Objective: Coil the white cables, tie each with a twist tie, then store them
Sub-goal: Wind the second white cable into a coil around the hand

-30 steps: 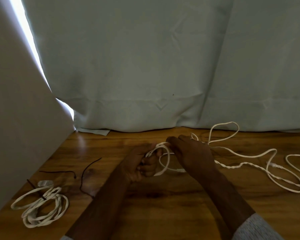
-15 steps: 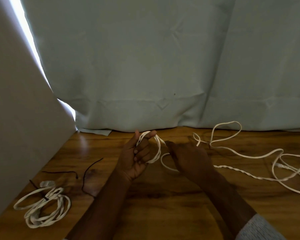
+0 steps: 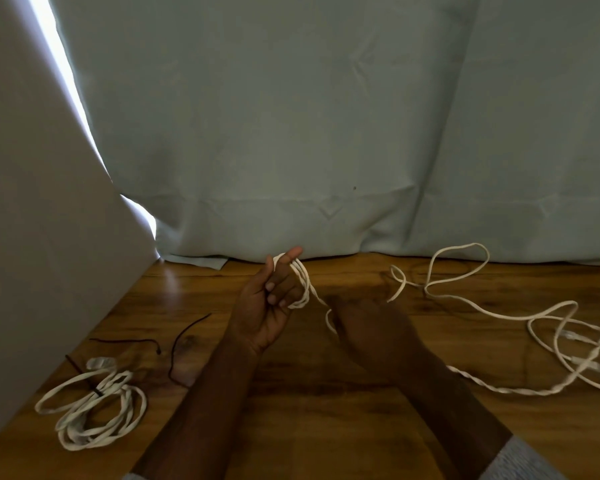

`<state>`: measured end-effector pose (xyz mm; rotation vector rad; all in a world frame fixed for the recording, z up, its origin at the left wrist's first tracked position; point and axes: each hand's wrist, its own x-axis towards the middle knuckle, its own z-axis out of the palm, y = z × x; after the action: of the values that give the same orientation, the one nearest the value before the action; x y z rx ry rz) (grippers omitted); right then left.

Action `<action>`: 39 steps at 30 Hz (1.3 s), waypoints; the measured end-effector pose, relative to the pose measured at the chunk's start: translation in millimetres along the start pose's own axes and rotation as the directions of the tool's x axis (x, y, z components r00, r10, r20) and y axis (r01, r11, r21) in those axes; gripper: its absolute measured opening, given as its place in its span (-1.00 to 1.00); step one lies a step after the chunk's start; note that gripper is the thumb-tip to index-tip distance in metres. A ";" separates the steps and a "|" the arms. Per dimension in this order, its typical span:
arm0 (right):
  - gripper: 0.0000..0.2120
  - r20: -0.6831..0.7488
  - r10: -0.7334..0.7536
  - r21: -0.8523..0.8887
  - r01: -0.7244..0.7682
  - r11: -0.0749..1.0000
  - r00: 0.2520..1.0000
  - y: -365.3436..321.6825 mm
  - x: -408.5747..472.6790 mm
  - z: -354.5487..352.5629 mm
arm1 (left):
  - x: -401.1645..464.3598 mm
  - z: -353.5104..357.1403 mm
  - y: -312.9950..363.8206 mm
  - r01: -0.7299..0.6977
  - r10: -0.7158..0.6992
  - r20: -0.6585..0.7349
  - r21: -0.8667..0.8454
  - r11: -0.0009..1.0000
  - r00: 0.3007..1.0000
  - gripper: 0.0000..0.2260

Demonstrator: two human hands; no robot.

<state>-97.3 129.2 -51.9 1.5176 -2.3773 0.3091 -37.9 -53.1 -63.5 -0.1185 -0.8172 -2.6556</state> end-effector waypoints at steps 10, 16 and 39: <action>-0.68 -0.060 0.003 0.070 0.001 0.998 0.998 -10.8 -0.7 -3.5 | 5.7 -4.0 -6.0 -0.122 0.133 -0.133 0.087 0.989 0.982 -0.57; -0.68 -0.007 -0.015 0.050 0.016 0.999 1.000 -16.7 -0.1 7.8 | 6.5 1.2 -7.7 -0.214 0.226 -0.187 0.080 0.974 0.956 -0.65; -0.88 -0.018 0.014 0.748 0.004 0.663 1.000 1.2 3.4 2.4 | -4.1 2.1 -27.9 -0.065 0.099 0.017 0.862 0.502 0.995 -0.75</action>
<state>-100.1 126.0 -52.8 1.7789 -2.3378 1.4618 -44.2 -29.2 -77.3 0.1520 -1.9635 -1.8274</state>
